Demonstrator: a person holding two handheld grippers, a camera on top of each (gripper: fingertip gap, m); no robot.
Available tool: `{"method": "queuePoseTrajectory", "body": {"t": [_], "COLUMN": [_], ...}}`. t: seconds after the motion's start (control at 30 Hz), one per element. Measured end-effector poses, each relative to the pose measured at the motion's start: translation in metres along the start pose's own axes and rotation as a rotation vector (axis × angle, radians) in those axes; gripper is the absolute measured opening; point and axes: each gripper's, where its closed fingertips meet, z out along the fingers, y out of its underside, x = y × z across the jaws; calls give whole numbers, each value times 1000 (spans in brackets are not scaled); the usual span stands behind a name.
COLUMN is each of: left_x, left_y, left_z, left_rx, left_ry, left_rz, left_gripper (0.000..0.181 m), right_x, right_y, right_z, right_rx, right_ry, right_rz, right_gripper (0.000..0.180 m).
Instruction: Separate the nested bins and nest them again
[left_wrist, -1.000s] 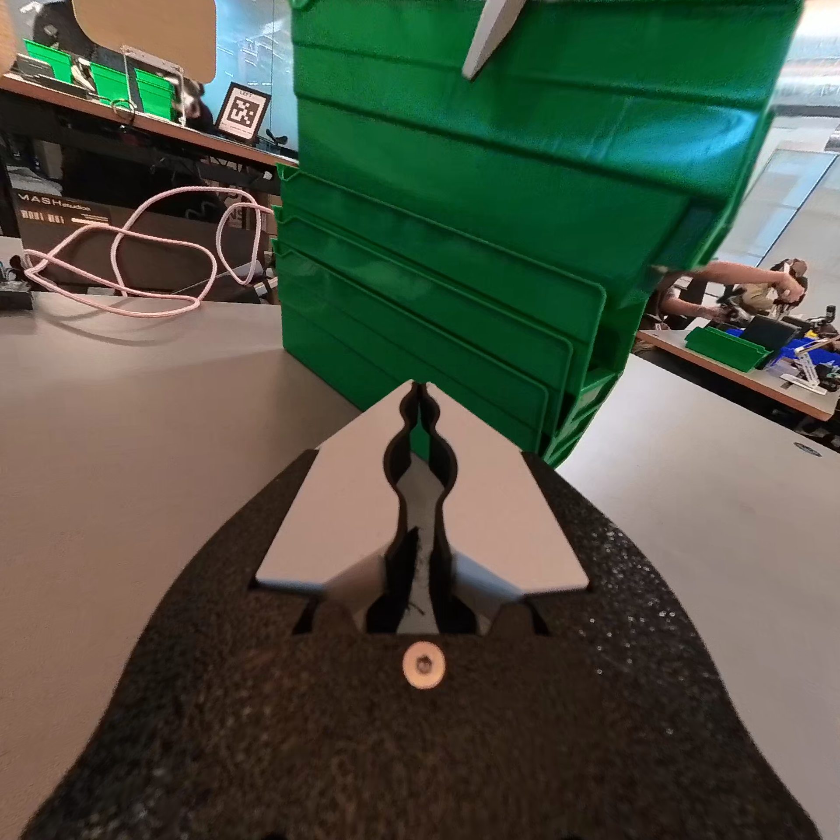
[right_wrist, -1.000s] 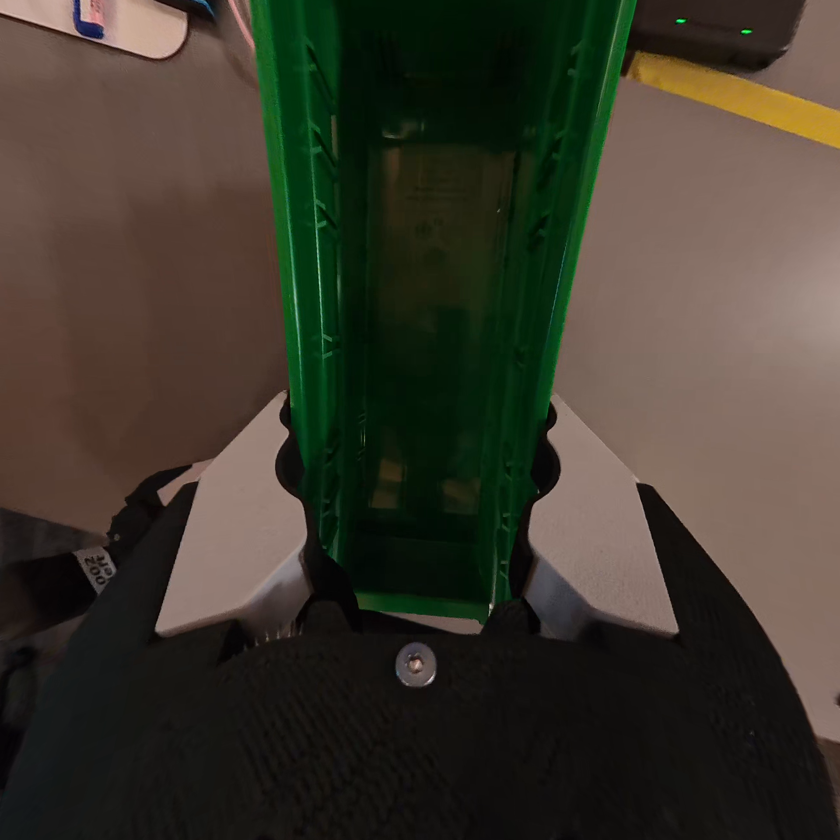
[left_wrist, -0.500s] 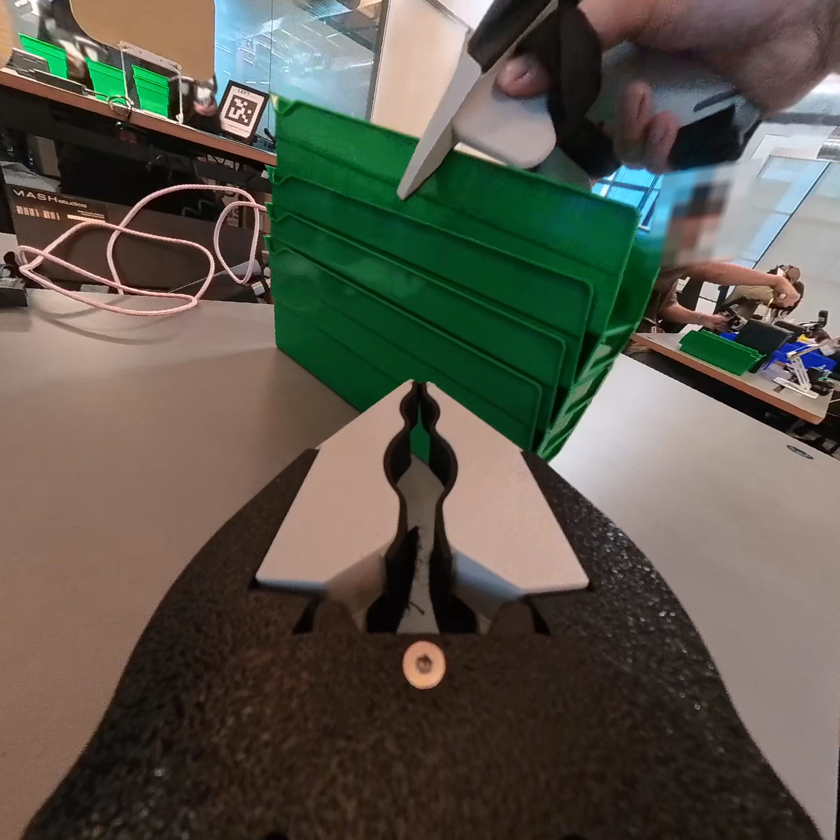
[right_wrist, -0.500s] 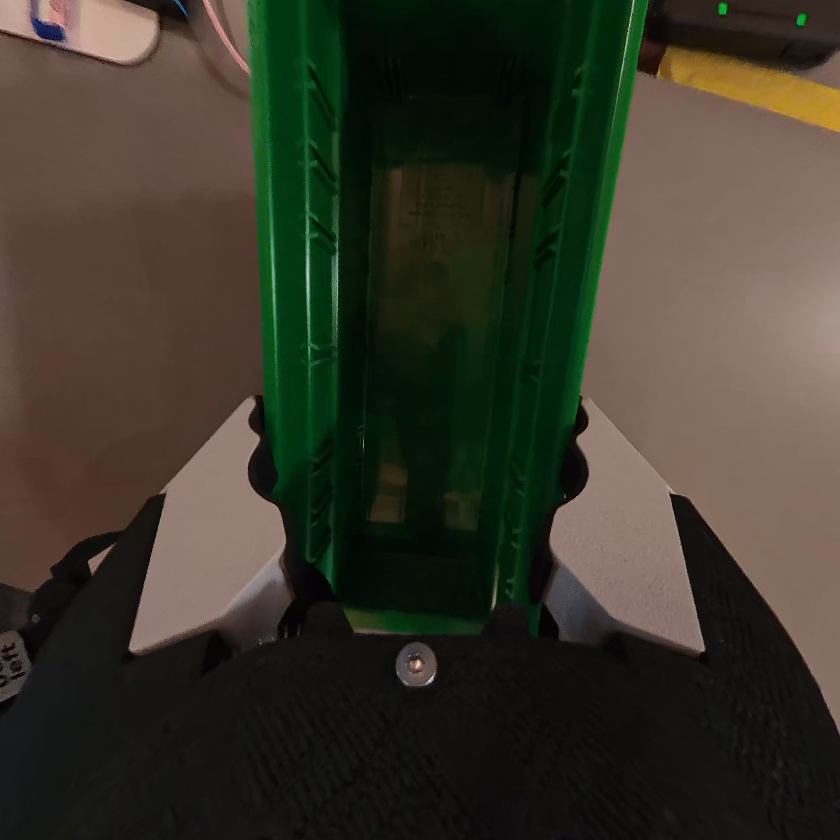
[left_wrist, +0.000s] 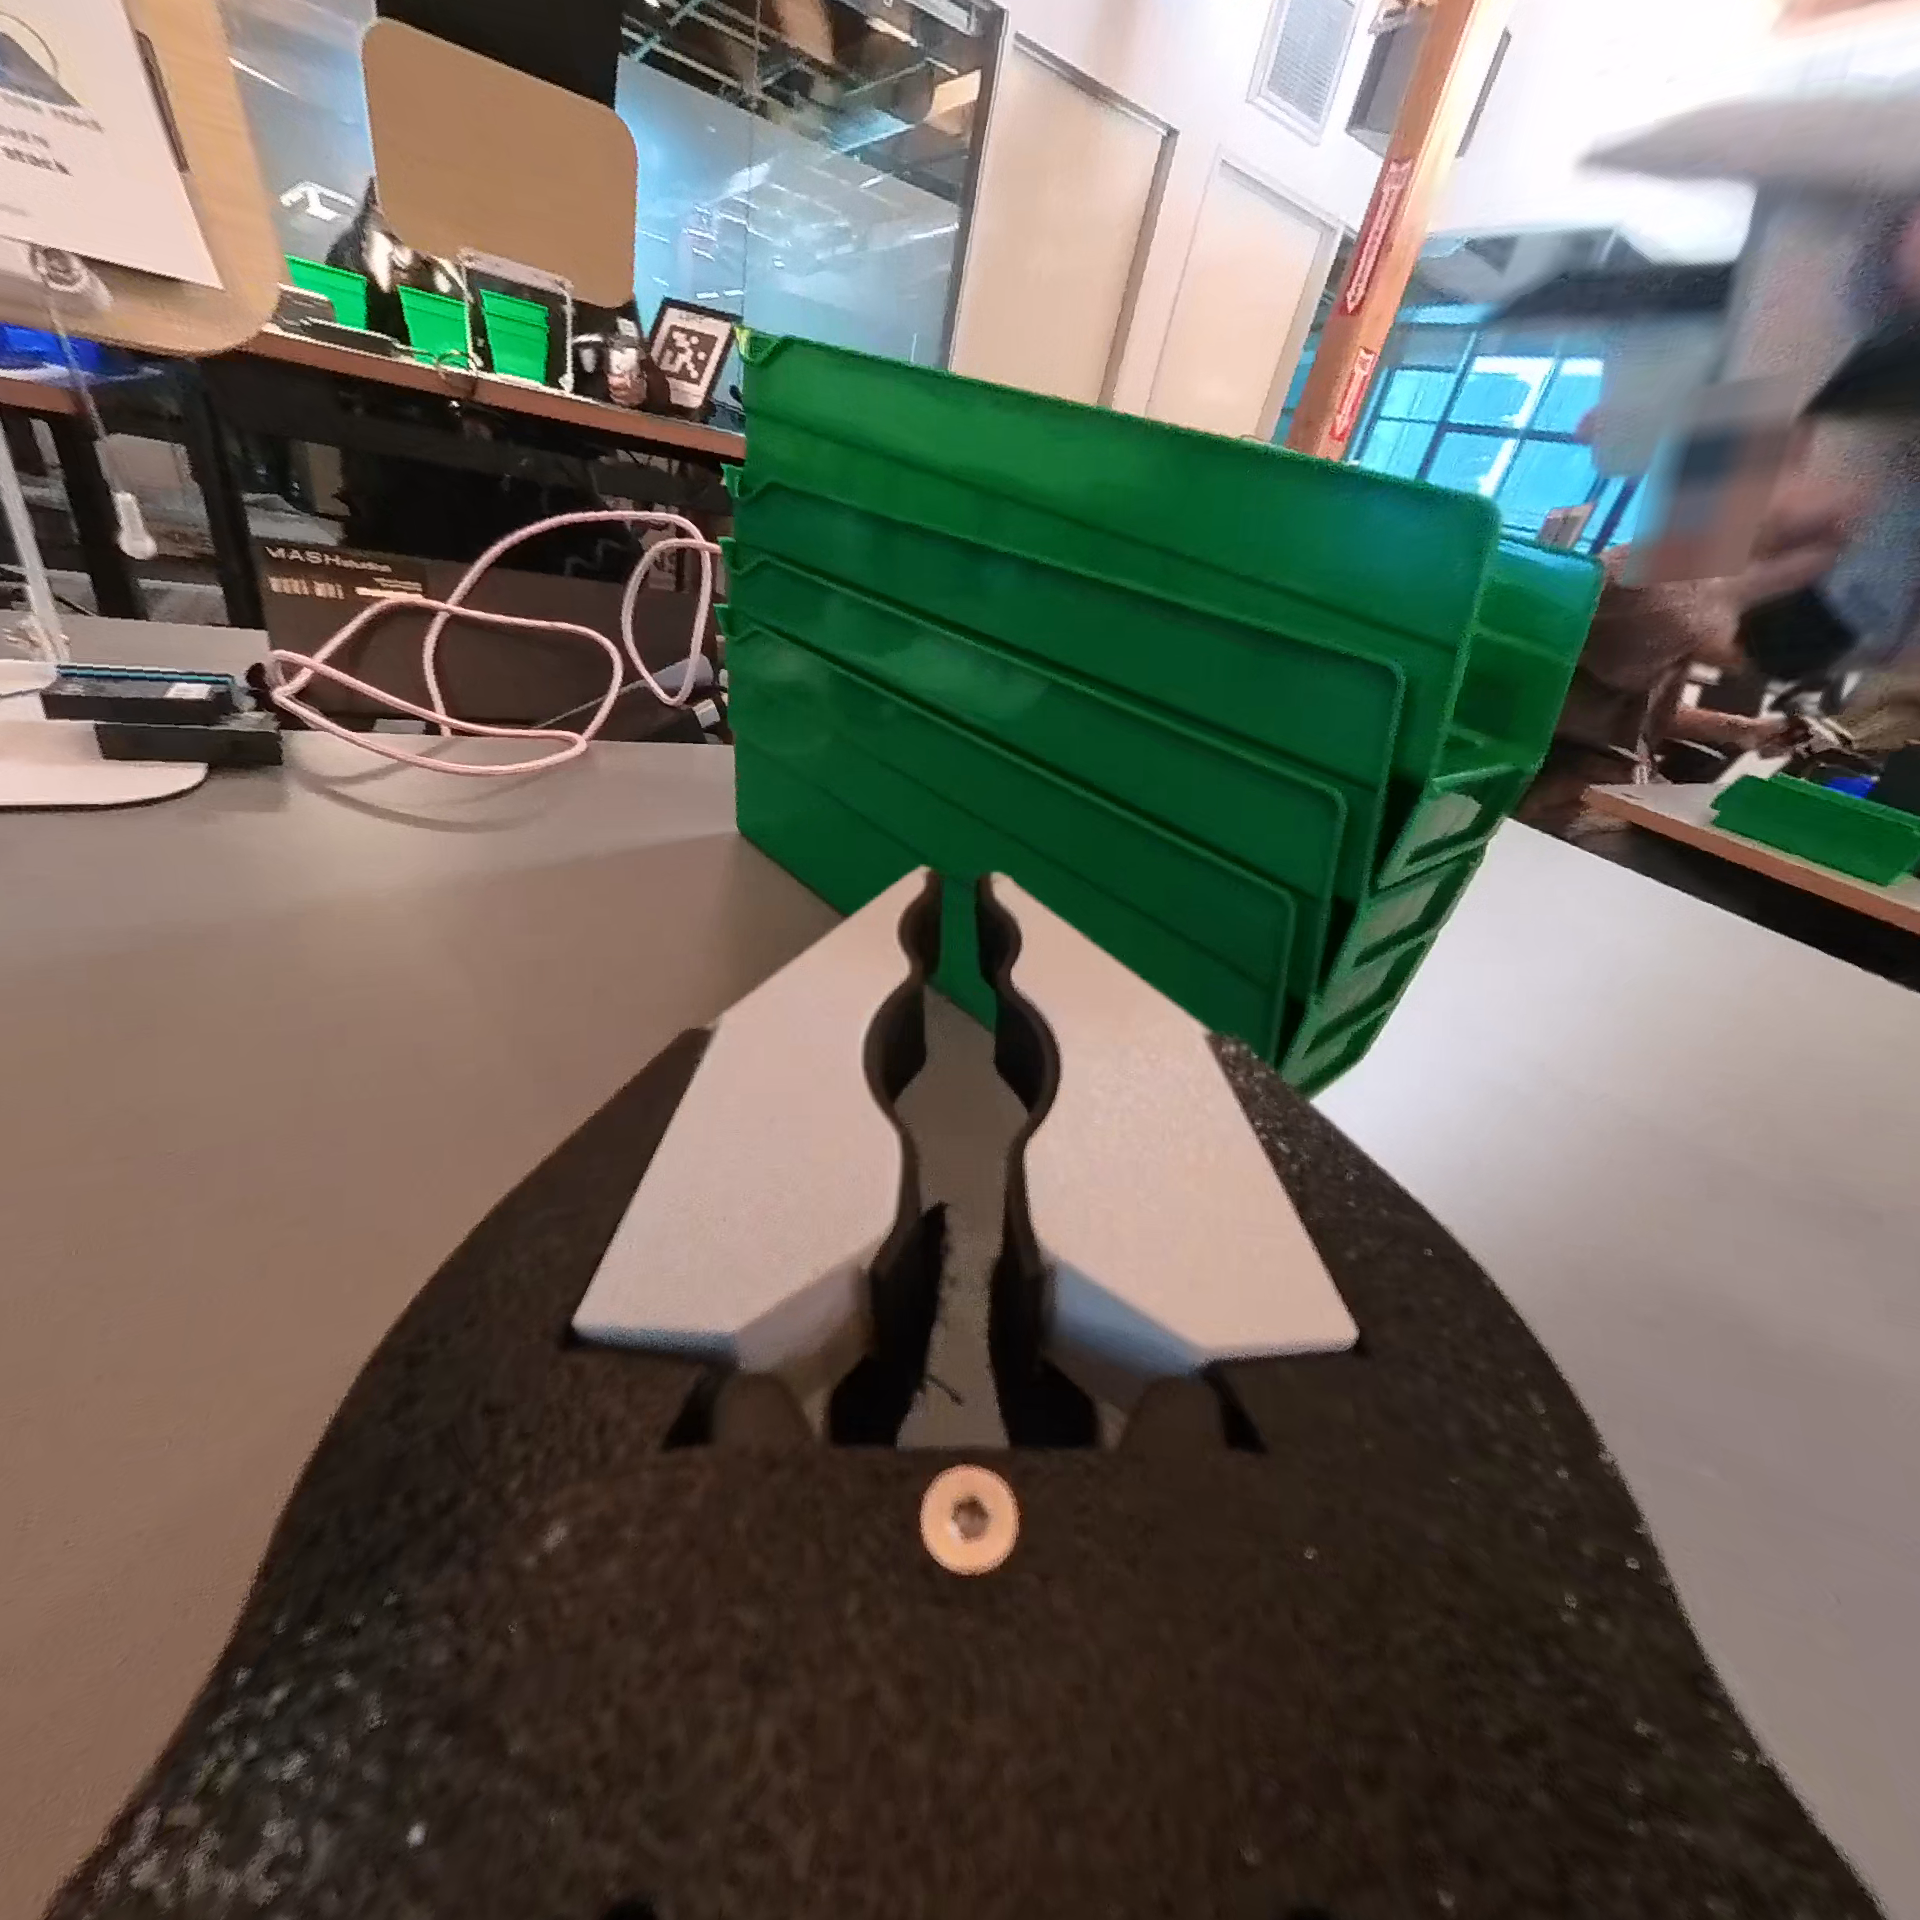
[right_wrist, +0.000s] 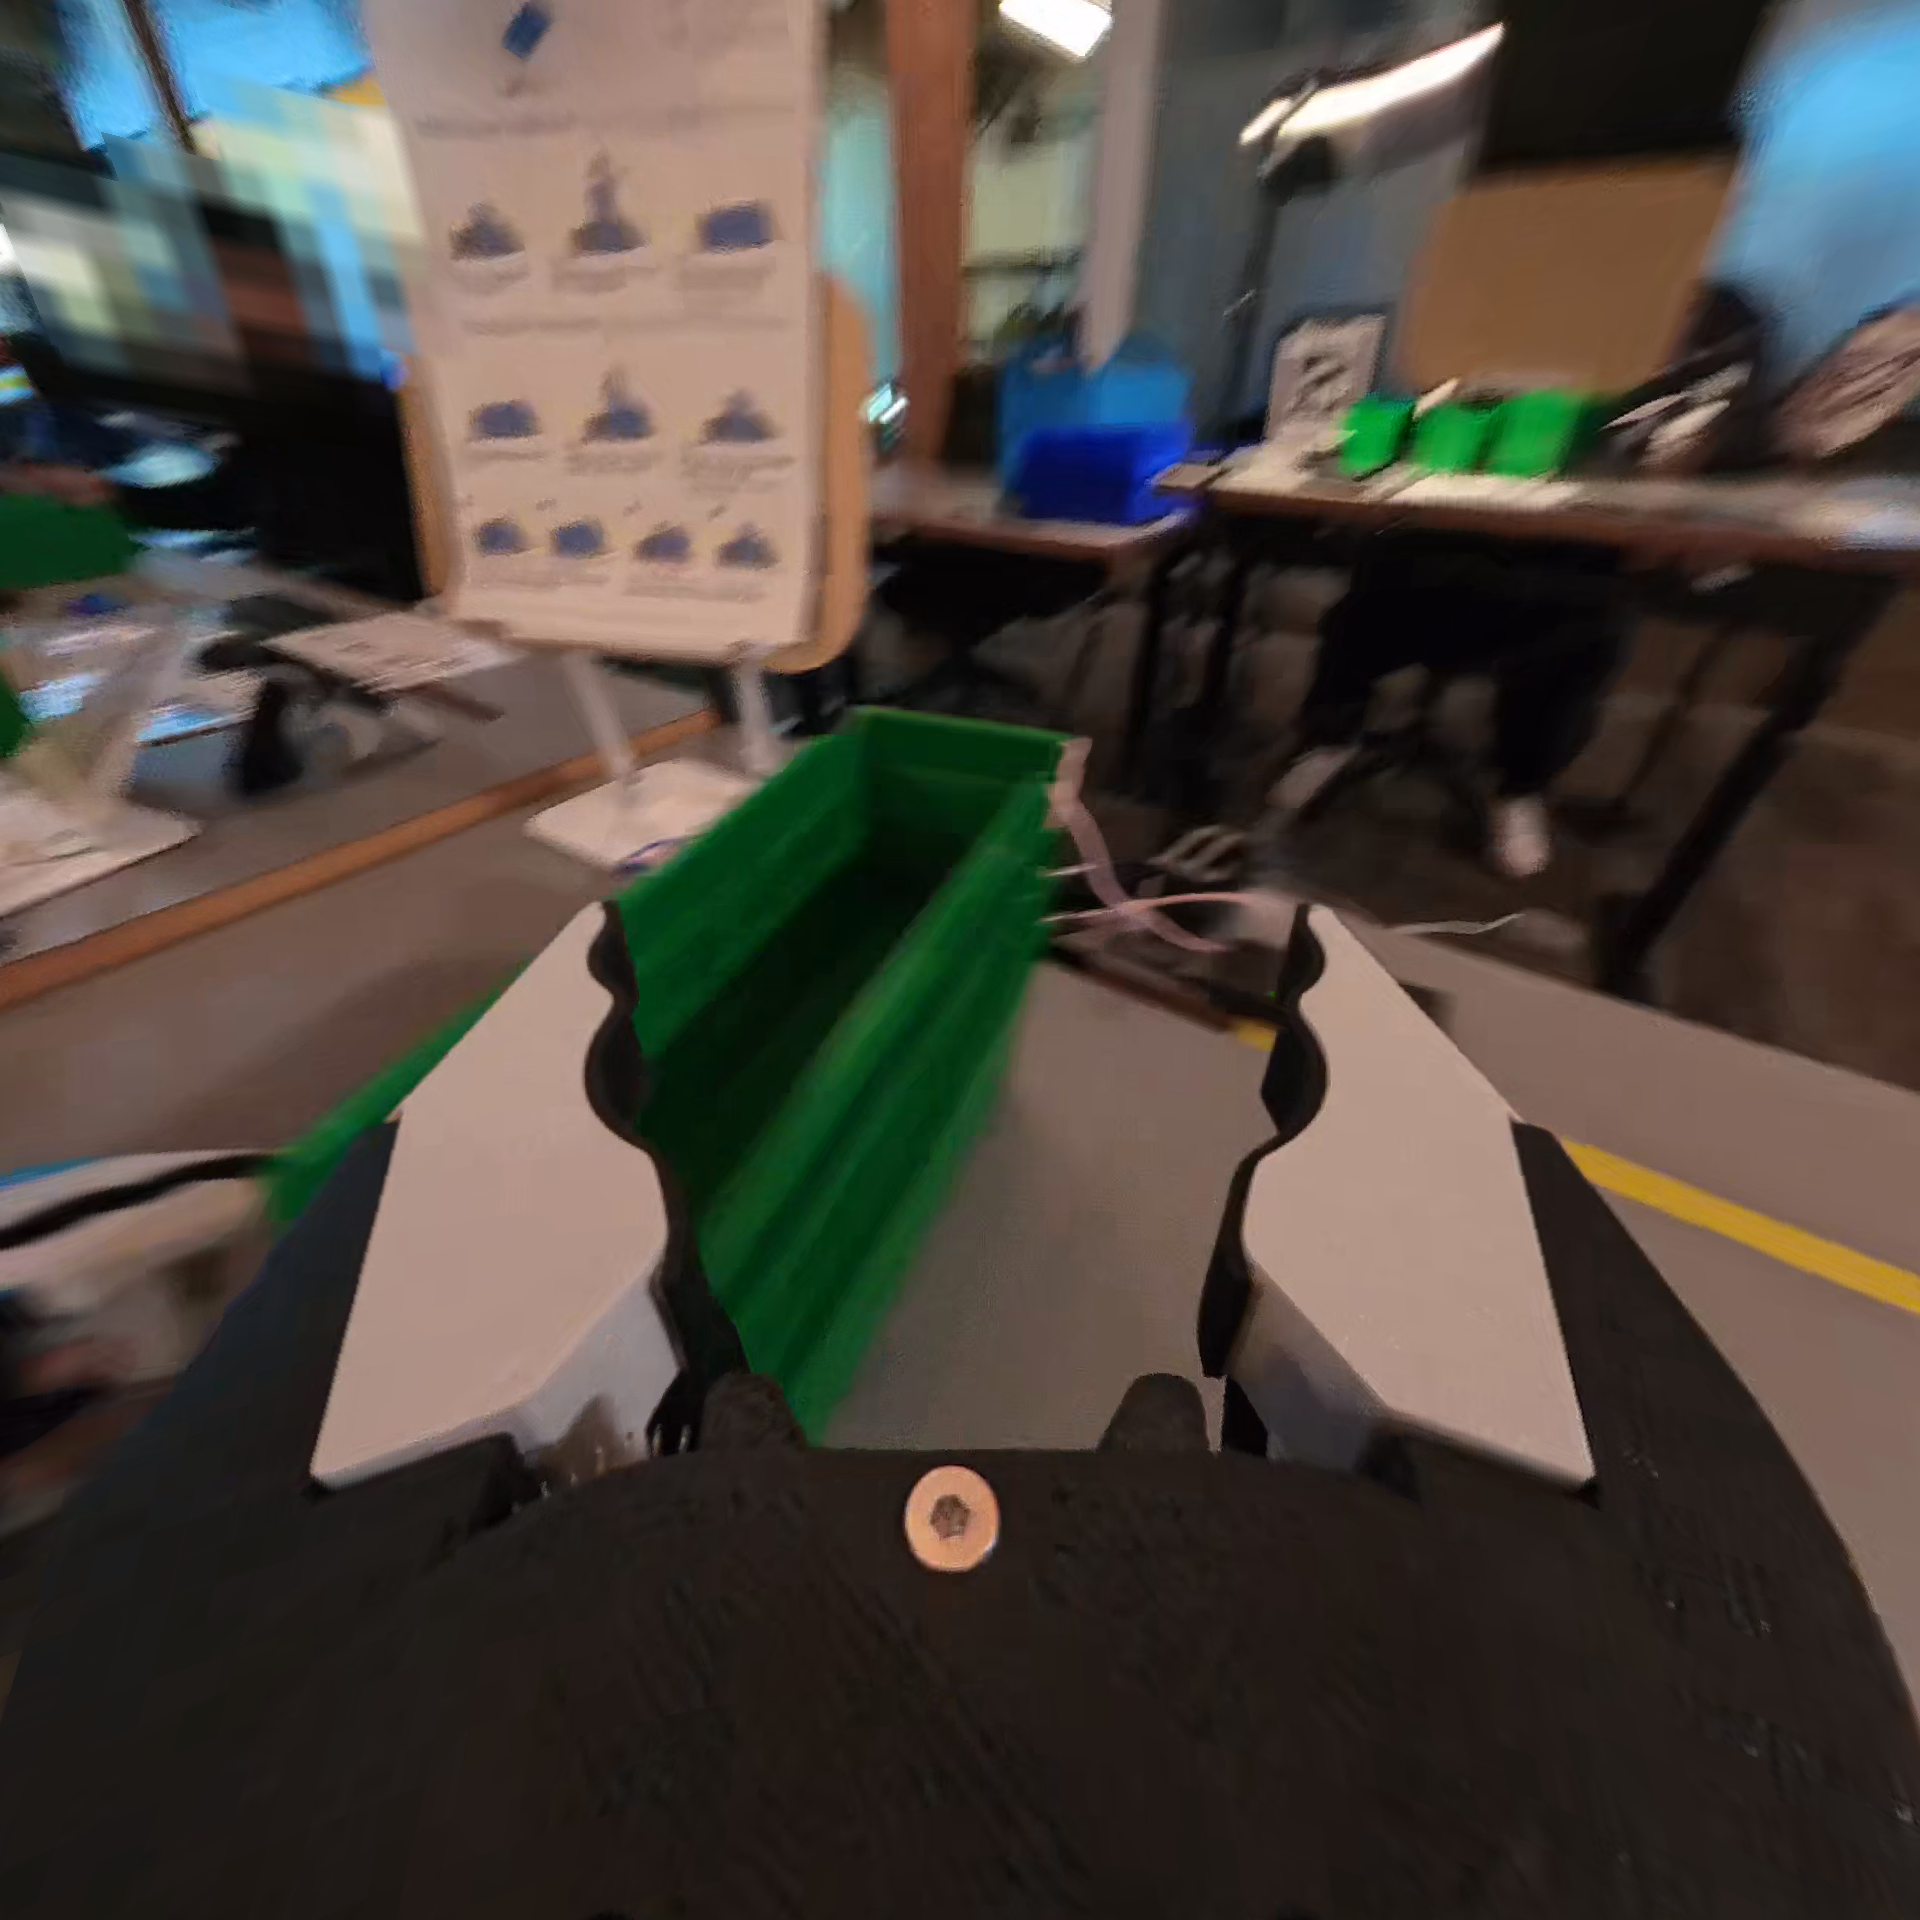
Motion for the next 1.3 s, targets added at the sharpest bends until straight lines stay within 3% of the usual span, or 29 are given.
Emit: {"method": "queuePoseTrajectory", "body": {"t": [0.1, 0.33, 0.47, 0.57, 0.73, 0.87, 1.0, 1.1, 1.13, 1.23, 1.3], "left_x": [-6, -7, -8, 2, 11, 23, 54, 71, 76, 87, 96], "left_y": [-4, -7, -2, 2, 14, 6, 3, 1, 7, 39, 41], "left_z": [-2, -2, 1, 2, 7, 7, 11, 24, 34, 64, 80], "left_rx": [24, 30, 0, -19, -91, -49, -20, 52, 30, -176, -198], "left_ry": [-27, -73, -93, -56, -92, -126, -91, -101, -106, -146, -154], "left_rz": [-16, 62, 88, 145, 265, 300, 173, -1, -20, 98, 147], "left_gripper": [11, 18, 28, 8, 9, 43, 80, 149, 159, 159, 159], "right_x": [72, 192, 215, 212, 198, 192, 194, 201, 202, 203, 201], "right_y": [35, 136, 134, 123, 135, 140, 143, 144, 144, 143, 143], "right_z": [-25, -57, -67, -71, -73, -83, -93, -96, -96, -98, -98], "right_rx": [124, 130, 194, 240, 232, 225, 223, 231, 231, 239, 238], "right_ry": [177, 393, 399, 349, 168, 56, -12, -39, -49, -56, -57], "right_rz": [-51, -111, -167, -245, -160, -135, -106, -21, 6, 34, 19], "right_gripper": [114, 108, 107, 104, 99, 97, 97, 97, 97, 97, 97]}}
